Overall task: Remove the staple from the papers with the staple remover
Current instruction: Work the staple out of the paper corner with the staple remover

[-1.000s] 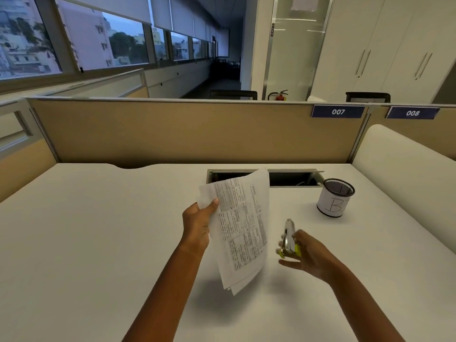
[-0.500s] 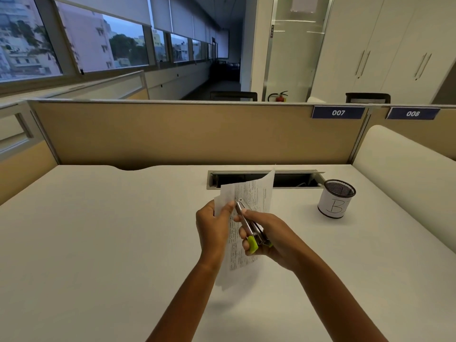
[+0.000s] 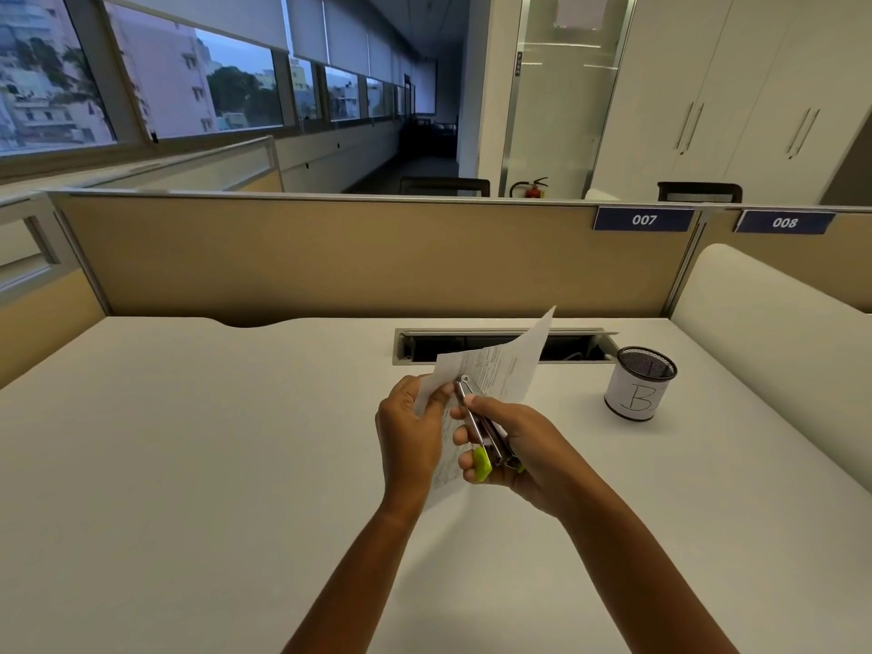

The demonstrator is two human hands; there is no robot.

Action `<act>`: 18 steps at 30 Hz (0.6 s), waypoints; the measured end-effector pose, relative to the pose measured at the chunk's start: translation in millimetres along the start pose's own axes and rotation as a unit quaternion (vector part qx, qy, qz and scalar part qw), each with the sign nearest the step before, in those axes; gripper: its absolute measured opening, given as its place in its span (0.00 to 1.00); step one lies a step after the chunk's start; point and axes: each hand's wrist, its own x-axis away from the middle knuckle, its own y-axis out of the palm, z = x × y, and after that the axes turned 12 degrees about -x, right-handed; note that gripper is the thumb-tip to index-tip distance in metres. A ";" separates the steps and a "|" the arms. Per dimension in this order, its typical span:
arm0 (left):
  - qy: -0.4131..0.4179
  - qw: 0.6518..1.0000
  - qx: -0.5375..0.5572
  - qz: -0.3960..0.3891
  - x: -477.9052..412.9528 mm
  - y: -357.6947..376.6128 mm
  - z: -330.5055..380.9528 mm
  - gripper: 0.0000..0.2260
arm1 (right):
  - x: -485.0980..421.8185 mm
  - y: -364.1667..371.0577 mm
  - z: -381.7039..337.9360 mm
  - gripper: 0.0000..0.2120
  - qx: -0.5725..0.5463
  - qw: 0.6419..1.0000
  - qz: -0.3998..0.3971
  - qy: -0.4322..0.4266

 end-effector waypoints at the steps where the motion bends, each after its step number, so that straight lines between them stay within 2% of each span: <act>1: 0.001 1.000 -0.003 0.001 -0.2 -0.1 -0.4 0.10 | 0.2 0.5 0.5 0.12 -0.005 1.000 0.001 -0.001; 8: 0.011 1.000 -0.024 0.009 -4.9 -0.9 -1.4 0.10 | -0.8 6.5 1.9 0.12 0.004 1.000 0.020 -0.023; 18: 0.053 0.996 -0.064 0.030 -5.9 0.9 -4.7 0.09 | -3.9 15.4 7.5 0.10 0.089 0.991 0.086 -0.055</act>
